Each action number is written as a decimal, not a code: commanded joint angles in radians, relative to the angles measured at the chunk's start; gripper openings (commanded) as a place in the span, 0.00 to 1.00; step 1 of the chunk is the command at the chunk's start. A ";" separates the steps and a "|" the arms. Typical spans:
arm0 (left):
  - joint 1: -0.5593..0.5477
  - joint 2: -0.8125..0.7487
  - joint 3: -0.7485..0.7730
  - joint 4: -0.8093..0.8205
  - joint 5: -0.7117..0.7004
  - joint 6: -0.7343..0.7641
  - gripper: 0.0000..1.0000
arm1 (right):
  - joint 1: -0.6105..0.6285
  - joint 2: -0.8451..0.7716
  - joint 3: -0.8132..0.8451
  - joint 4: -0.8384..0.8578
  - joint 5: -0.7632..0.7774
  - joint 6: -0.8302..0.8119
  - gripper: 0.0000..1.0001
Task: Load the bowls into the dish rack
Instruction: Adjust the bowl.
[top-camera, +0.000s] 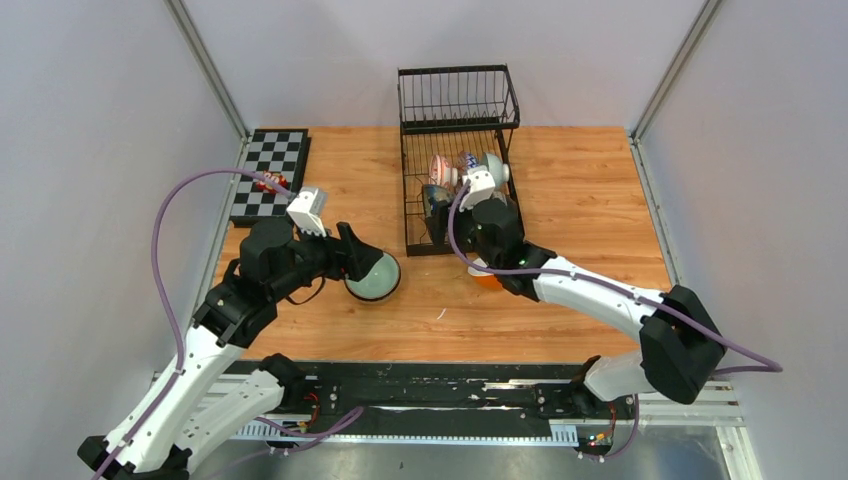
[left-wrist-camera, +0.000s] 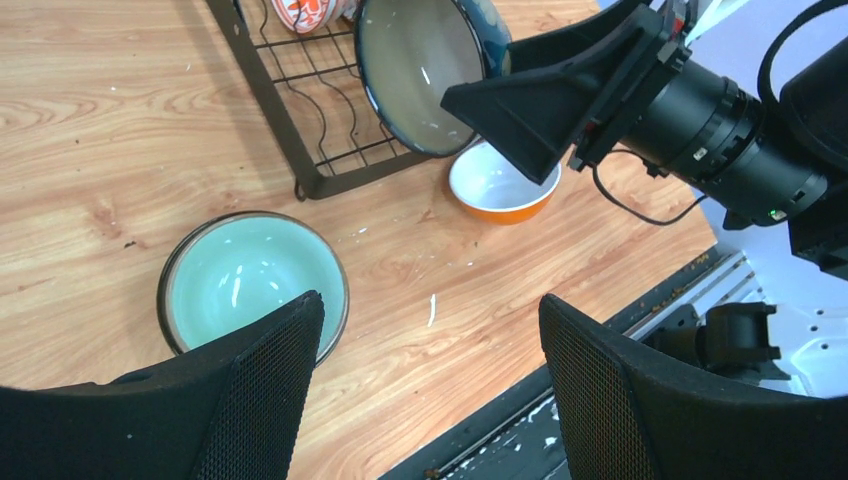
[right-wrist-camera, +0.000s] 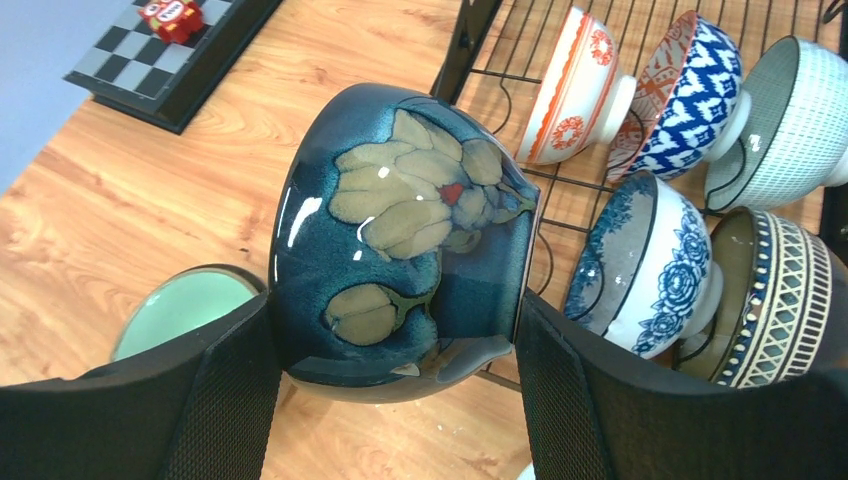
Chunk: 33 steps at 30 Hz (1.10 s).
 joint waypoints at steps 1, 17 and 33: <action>-0.002 -0.018 0.019 -0.040 -0.013 0.054 0.80 | -0.015 0.027 0.074 0.126 0.067 -0.071 0.03; -0.002 0.009 0.004 -0.037 -0.011 0.118 0.80 | -0.052 0.186 0.137 0.149 0.113 -0.143 0.03; -0.002 0.030 -0.008 -0.034 -0.015 0.156 0.80 | -0.071 0.329 0.176 0.156 0.133 -0.177 0.03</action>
